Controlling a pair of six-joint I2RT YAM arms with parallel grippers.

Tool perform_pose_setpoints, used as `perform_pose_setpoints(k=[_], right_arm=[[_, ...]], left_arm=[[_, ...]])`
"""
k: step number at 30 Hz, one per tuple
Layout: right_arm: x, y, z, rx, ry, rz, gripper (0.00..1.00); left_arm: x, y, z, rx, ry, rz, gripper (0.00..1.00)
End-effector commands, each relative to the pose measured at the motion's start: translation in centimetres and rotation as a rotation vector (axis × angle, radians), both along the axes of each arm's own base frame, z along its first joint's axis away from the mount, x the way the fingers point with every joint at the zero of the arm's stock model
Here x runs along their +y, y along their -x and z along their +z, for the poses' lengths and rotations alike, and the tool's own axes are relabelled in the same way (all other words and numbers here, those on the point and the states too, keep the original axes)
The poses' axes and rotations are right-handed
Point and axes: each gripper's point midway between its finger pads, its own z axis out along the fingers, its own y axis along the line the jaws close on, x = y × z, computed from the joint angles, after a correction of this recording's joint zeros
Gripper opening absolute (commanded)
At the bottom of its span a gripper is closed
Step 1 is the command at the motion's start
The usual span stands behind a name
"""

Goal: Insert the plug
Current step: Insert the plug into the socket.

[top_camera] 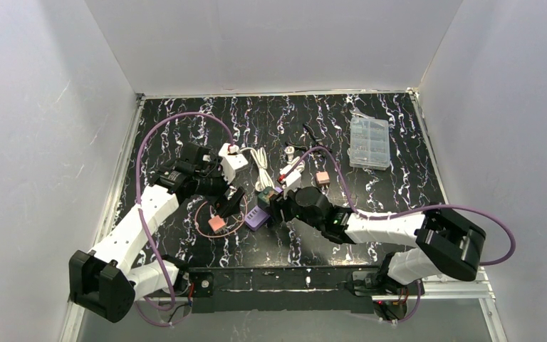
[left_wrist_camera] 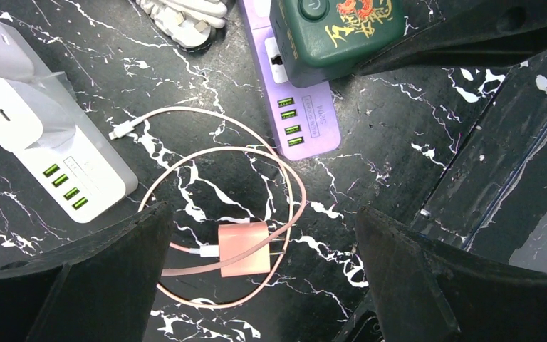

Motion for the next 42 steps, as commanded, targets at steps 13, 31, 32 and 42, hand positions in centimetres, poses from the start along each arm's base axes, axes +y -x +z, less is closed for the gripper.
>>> perform_pose_setpoints(k=[13, 31, 32, 42], right_arm=[[1.7, -0.6, 1.4, -0.024, -0.074, -0.008, 0.01], [1.7, -0.9, 0.0, -0.038, -0.009, -0.043, 0.01], [1.5, -0.9, -0.1, -0.040, -0.005, -0.049, 0.01], [0.8, -0.6, -0.7, -0.081, 0.054, -0.085, 0.01]], left_arm=[[0.8, -0.7, 0.4, -0.022, -0.039, 0.025, 0.99], [1.0, -0.6, 0.4, -0.025, -0.051, 0.029, 0.99], [1.0, -0.6, 0.3, -0.027, -0.052, 0.029, 0.99], [1.2, -0.7, 0.5, -0.038, -0.057, 0.029, 0.99]])
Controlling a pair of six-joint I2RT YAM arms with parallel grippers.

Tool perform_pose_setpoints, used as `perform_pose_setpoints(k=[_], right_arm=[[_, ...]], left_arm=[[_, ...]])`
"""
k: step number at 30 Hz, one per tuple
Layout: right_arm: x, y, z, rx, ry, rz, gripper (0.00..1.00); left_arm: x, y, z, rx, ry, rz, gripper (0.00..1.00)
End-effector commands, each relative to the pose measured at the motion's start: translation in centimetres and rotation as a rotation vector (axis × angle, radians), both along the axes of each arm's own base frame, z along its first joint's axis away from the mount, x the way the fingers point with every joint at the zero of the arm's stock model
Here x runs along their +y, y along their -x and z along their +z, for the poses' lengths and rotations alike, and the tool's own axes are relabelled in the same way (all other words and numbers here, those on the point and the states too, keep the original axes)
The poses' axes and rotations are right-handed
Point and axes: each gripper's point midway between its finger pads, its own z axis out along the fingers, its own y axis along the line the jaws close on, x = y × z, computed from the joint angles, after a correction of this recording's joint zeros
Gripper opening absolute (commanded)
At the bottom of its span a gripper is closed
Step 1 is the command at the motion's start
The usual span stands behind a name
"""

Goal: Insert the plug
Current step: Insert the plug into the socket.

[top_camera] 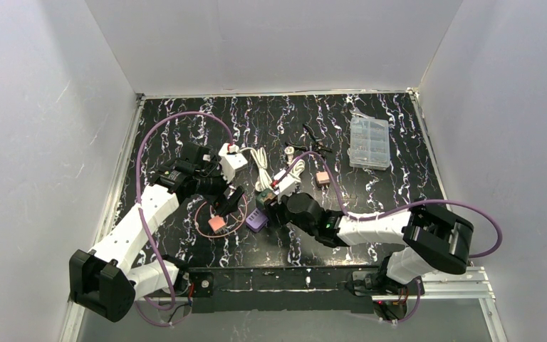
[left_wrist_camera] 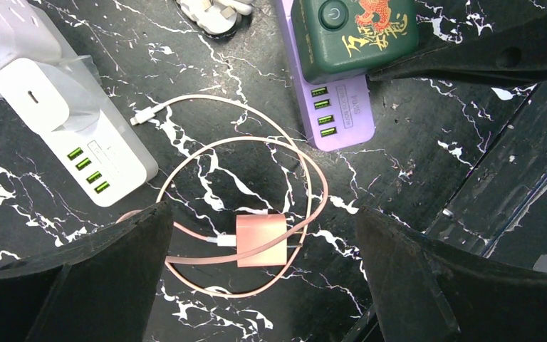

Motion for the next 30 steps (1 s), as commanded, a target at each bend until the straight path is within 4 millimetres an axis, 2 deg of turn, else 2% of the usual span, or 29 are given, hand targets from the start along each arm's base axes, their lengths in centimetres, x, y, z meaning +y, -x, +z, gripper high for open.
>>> perform_pose_setpoints(k=[1, 10, 18, 25, 30], right_arm=[[0.1, -0.5, 0.8, -0.051, 0.007, -0.037, 0.01], [-0.5, 0.0, -0.9, -0.040, 0.040, -0.032, 0.01], [-1.0, 0.6, -2.8, -0.008, 0.054, -0.018, 0.01], [-1.1, 0.7, -3.4, -0.003, 0.068, -0.015, 0.01], [-1.5, 0.9, -3.9, 0.001, 0.085, -0.011, 0.01]], left_arm=[[0.3, 0.1, 0.8, -0.014, -0.003, -0.005, 0.99], [0.1, -0.4, 1.2, -0.027, 0.001, -0.007, 0.99], [-3.1, -3.0, 2.7, 0.010, 0.113, 0.030, 0.99], [-4.4, -4.3, 0.0, 0.039, 0.058, 0.000, 0.99], [-5.1, -4.5, -0.4, 0.048, 0.069, -0.008, 0.99]])
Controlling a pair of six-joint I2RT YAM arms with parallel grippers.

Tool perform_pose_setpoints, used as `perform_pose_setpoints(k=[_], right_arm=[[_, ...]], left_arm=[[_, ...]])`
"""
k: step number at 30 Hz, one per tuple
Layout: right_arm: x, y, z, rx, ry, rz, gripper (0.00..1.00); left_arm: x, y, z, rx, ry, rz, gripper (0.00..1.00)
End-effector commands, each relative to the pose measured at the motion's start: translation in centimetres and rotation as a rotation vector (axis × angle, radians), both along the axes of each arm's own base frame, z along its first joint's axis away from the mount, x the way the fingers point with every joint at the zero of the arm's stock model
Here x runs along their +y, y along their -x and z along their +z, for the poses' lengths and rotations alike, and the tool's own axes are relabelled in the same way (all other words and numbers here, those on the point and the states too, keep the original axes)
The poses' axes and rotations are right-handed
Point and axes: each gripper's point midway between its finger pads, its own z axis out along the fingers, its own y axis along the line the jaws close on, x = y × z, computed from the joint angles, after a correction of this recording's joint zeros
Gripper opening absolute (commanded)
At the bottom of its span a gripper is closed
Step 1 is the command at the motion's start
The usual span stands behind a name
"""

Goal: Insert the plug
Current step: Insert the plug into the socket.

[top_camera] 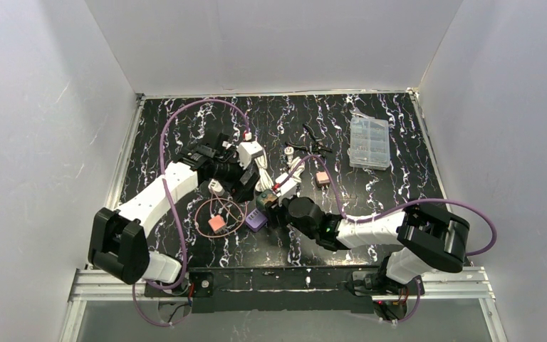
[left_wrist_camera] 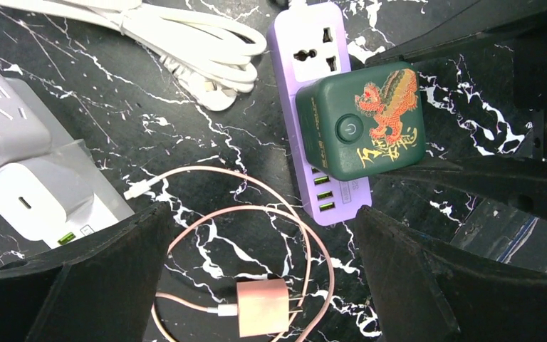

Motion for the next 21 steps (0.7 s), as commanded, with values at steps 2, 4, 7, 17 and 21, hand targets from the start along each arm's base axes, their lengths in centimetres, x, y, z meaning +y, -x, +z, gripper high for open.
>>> perform_pose_setpoints(k=[2, 4, 7, 17, 21], right_arm=[[-1.4, 0.8, -3.3, 0.037, 0.103, 0.009, 0.01], [-1.4, 0.9, -3.4, 0.039, 0.106, 0.016, 0.01], [-1.3, 1.0, -3.8, 0.043, 0.112, 0.024, 0.01], [-1.2, 1.3, -4.9, 0.055, 0.143, 0.047, 0.01], [-1.4, 1.5, -5.5, 0.061, 0.158, 0.053, 0.01]], left_arm=[[-1.3, -0.6, 1.0, -0.029, 0.038, -0.017, 0.99], [-1.7, -0.7, 1.0, -0.023, 0.047, -0.020, 0.99], [-2.5, -0.7, 1.0, -0.024, 0.055, -0.047, 0.99], [-2.7, 0.2, -1.4, -0.044, -0.038, -0.145, 0.99], [-1.7, 0.4, -3.2, -0.031, -0.103, -0.159, 0.99]])
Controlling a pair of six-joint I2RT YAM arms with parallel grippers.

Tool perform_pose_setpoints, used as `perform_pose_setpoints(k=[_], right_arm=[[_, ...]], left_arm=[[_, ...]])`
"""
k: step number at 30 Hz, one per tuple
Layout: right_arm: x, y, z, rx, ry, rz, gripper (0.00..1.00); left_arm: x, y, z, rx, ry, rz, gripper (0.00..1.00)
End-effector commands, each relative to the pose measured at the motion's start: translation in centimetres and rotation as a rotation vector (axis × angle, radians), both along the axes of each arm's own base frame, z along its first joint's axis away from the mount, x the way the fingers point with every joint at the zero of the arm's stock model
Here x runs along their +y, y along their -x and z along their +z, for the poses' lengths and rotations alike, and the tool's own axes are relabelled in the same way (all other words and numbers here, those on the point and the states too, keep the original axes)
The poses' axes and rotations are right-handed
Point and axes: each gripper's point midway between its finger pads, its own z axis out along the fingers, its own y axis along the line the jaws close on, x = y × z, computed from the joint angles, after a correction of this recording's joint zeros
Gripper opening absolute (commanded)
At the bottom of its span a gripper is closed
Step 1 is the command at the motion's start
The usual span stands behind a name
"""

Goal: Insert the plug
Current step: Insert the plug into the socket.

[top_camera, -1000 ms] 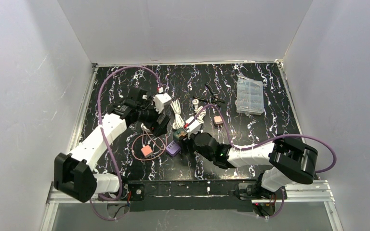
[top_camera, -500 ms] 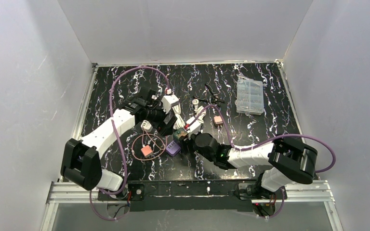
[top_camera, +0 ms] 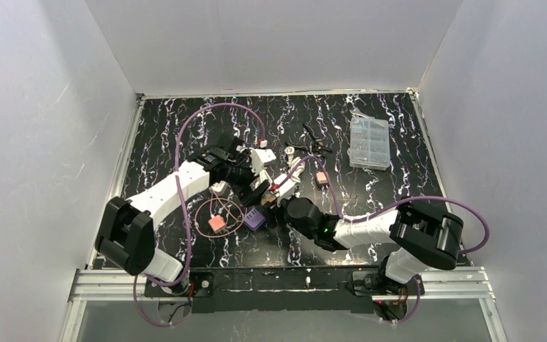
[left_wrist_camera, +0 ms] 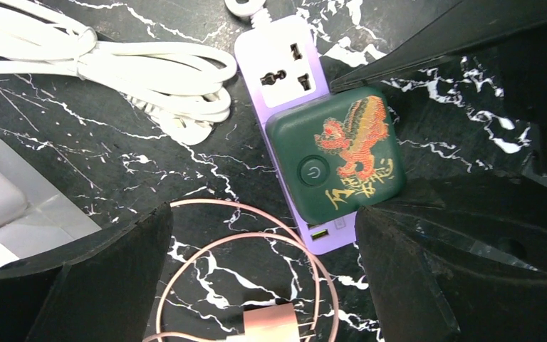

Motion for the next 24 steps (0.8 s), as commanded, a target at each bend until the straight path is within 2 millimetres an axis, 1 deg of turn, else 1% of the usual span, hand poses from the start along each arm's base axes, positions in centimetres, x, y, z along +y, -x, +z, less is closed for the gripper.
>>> perform_pose_setpoints(k=[1, 2, 3, 5, 8, 10, 11, 12, 15, 19, 22, 24], right_arm=[[-2.0, 1.6, -5.1, 0.073, 0.167, 0.041, 0.01], [-2.0, 1.7, -5.1, 0.074, 0.169, 0.043, 0.01], [-2.0, 1.7, -4.9, 0.074, 0.168, 0.045, 0.04], [-1.9, 1.5, -4.3, 0.068, 0.162, 0.036, 0.25], [-1.4, 0.9, -2.3, 0.042, 0.125, 0.014, 0.47], [-1.2, 0.5, -0.7, 0.020, 0.094, 0.001, 0.71], [-1.1, 0.2, 0.2, 0.004, 0.085, -0.006, 0.88], [-1.0, -0.1, 1.2, -0.013, 0.077, -0.009, 0.97], [-1.1, -0.6, 4.5, -0.061, 0.054, -0.025, 0.98], [-1.5, -0.9, 8.7, -0.109, 0.014, -0.030, 0.98], [-2.2, -1.2, 11.0, -0.127, -0.012, -0.051, 0.98], [-2.2, -1.3, 11.7, -0.123, -0.023, -0.029, 0.98]], left_arm=[[1.2, 0.2, -1.8, 0.000, -0.080, -0.028, 0.99], [1.4, 0.3, -2.2, 0.008, -0.093, -0.027, 0.99], [1.6, 0.3, -2.4, 0.010, -0.104, -0.027, 0.99], [1.9, 0.3, -2.9, 0.005, -0.127, -0.030, 0.99], [2.2, 0.1, -3.1, -0.005, -0.149, -0.028, 0.99], [2.1, 0.0, -2.8, -0.011, -0.142, -0.027, 0.99], [2.0, 0.0, -2.6, -0.015, -0.135, -0.026, 0.99], [2.0, 0.0, -2.4, -0.016, -0.129, -0.022, 0.99], [2.0, 0.1, -1.5, -0.025, -0.117, -0.015, 0.99], [2.4, 0.0, 0.5, -0.064, -0.108, 0.005, 0.99], [2.6, -0.3, 2.6, -0.095, -0.080, 0.035, 0.99], [2.8, -0.8, 4.5, -0.113, -0.053, 0.068, 0.99]])
